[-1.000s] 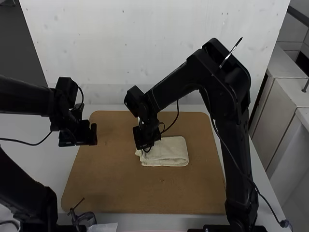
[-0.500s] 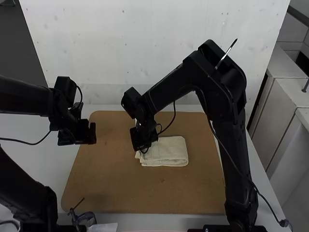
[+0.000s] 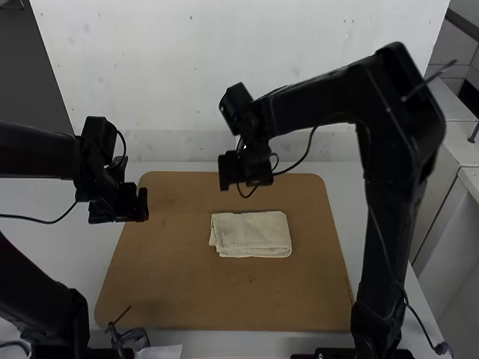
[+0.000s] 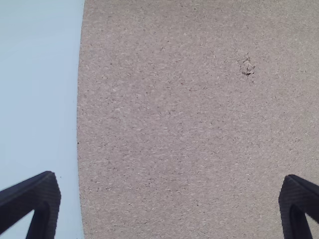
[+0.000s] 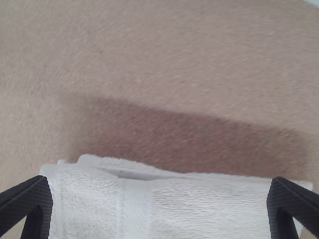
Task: Fold the towel.
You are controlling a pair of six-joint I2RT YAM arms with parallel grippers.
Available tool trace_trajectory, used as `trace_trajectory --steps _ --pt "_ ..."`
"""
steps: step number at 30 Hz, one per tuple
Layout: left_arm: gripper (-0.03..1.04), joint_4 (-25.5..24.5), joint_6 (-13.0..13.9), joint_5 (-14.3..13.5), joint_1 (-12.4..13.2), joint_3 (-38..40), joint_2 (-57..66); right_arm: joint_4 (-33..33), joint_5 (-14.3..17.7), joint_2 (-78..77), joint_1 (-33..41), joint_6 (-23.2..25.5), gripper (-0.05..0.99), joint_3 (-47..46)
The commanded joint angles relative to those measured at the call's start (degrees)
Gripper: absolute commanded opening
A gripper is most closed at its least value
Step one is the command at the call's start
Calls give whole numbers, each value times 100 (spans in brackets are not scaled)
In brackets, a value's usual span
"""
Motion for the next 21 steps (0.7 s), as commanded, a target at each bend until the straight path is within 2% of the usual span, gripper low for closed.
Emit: trace_trajectory --steps 1,8,13,21 --pt "98 -1 74 111 47 -92 -238 -13 84 -713 -496 -256 93 -562" --pt "98 -10 48 111 64 -171 -449 549 66 -1996 -1920 -906 96 -2100" --pt "98 -142 4 93 64 -189 -933 1059 -171 -3165 -2886 -1442 96 -3243" --pt "98 -502 -233 49 3 -180 -2146 971 -215 -6233 -3220 -1785 96 -4605"
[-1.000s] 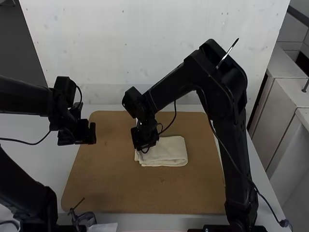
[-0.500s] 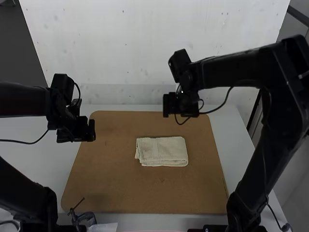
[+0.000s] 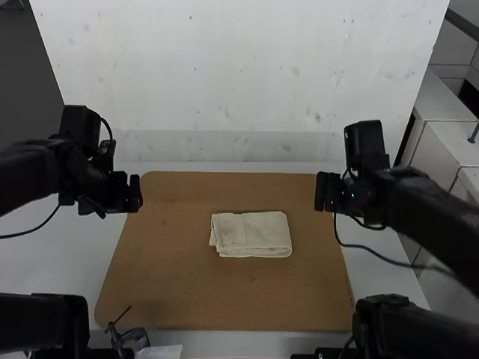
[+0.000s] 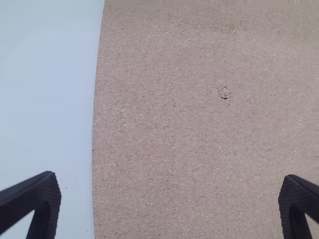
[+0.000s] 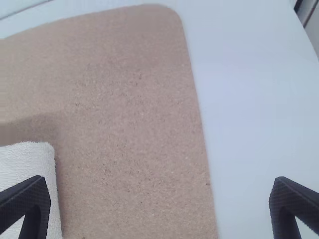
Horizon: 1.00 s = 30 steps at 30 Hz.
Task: Fold the towel.
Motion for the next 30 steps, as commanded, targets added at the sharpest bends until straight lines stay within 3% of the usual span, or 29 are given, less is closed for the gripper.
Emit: trace_trajectory --steps 1,11,16,21,30 --pt "98 -54 -212 12 -48 12 -623 -83 -53 -1376 -106 -321 96 -418" --pt "97 -151 -335 -120 -65 -181 -1713 -487 290 -4039 -273 -708 95 -1059" --pt "96 -151 -554 -129 -109 -207 -2240 -452 377 -4540 -440 -813 95 -1086" --pt "96 -133 -572 -252 -118 -269 -3066 -153 457 -4777 -475 -980 96 -1226" --pt "96 -212 -554 -718 -13 -489 -4358 -4 430 -4751 -484 -1015 96 -1218"
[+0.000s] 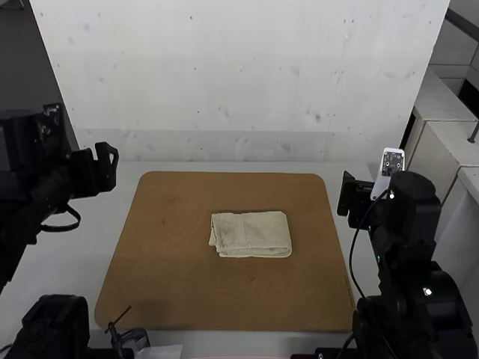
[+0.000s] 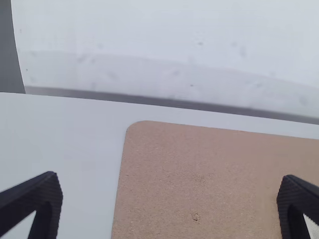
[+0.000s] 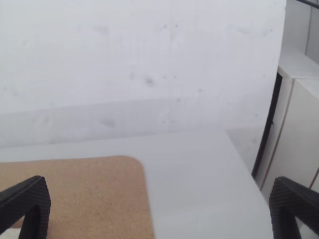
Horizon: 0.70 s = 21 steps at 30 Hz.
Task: Fold the towel.
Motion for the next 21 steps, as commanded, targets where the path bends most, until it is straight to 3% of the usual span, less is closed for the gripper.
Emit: trace_trajectory --steps 1,6,12,16,18,21 --pt "96 0 -1 -384 68 -229 -538 82 78 -95 -84 -84 96 52" --pt "96 -44 25 -393 33 -501 -1110 73 43 -78 -110 -146 96 79" --pt "96 -484 104 -278 165 -554 -1593 90 43 -78 -110 -234 96 149" --pt "96 -1345 482 -269 174 -589 -1681 -208 17 -60 -119 -234 96 325" --pt "97 -1653 904 -349 183 -686 -1681 -454 -1 -60 -119 -225 96 465" --pt "97 -1837 1018 -349 226 -642 -1716 -894 -18 1 -110 -154 96 588"
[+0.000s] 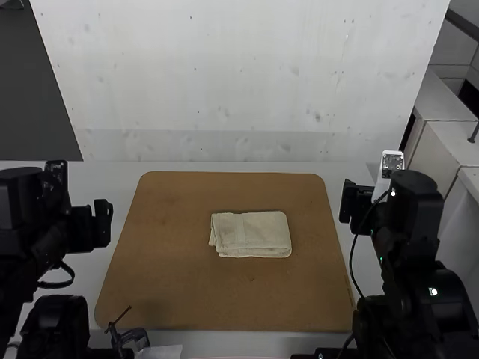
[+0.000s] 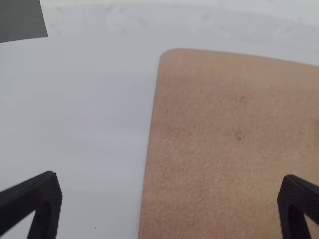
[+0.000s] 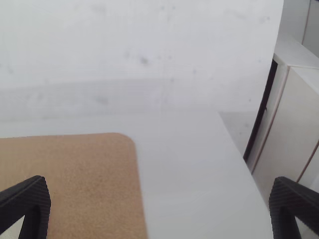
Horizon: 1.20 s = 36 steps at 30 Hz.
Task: Fold the towel.
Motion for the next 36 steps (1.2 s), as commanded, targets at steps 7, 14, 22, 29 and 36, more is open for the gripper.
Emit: trace_trajectory --steps 7,14,22,29,36 --pt "97 -460 441 118 65 137 -112 -1359 -135 6 -66 330 96 429" --pt "98 -469 459 223 73 137 -112 -1719 -275 6 -75 488 96 535" --pt "98 -469 450 223 91 137 -112 -2651 -478 -21 -5 770 96 816" --pt "98 -469 450 223 100 137 -112 -3064 -768 -30 -49 805 96 930" --pt "98 -469 424 179 100 137 -112 -3047 -891 -21 -22 761 96 922"
